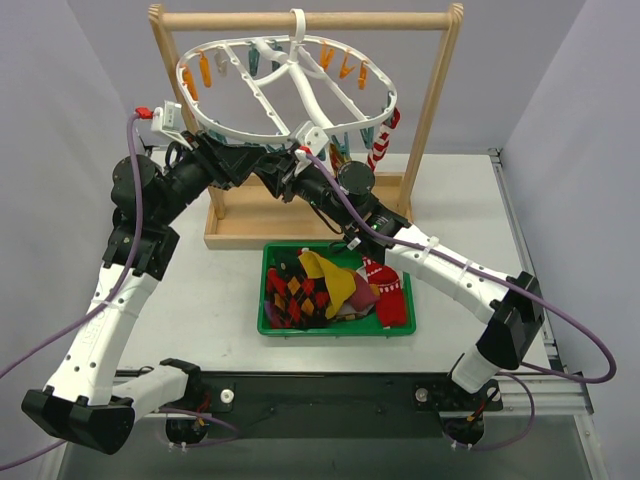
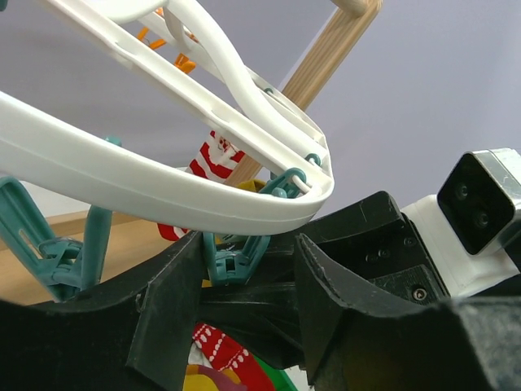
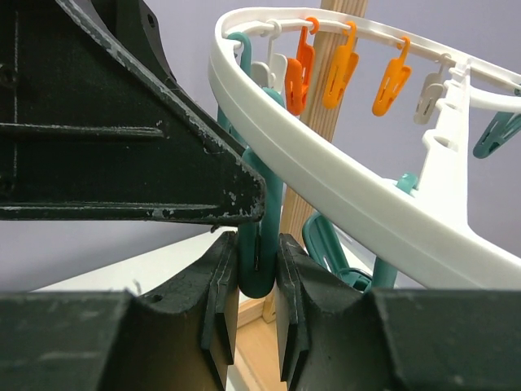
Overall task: Clip the socks to the hanger
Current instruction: Open the clamp at the hanger.
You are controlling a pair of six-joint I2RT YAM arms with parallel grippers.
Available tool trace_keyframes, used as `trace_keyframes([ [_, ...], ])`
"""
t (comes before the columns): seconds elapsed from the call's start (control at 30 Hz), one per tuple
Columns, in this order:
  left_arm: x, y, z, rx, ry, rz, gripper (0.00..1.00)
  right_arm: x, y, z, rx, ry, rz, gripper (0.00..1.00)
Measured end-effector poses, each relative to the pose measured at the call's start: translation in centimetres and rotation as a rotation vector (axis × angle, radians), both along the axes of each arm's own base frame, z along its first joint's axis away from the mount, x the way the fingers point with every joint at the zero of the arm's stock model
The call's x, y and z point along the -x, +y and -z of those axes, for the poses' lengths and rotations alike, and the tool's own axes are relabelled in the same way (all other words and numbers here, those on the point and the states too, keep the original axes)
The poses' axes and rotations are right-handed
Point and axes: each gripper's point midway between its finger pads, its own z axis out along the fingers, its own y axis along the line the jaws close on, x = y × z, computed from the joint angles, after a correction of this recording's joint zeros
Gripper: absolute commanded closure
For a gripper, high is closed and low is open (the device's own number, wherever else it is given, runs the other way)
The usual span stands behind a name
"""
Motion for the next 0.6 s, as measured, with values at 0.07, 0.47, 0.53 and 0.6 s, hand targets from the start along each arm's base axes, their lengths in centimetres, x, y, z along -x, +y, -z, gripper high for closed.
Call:
trace_keyframes([
  [0.07,0.02,0.0,-0.01,0.001,0.0,0.001,0.5,-0.01,-0.01,0.03,0.001,0.001,0.001,1.0],
  [0.47,-0.57,0.79,-0.25,0.001,-0.007,-0.046,0.76,-0.12,0.36,-0.52,0.015,-0.022,0.045,1.0],
  [0.53,-0.58,0.81,-0.26,0.001,-0.007,-0.046,0.84,-0.16,0.37,-0.5,0.018,-0.025,0.052,0.91],
  [0.6,-0.53,0.84,-0.37,0.001,-0.008,-0.047,1.0,-0.14,0.38,-0.56,0.018,-0.028,0.057,0.83],
])
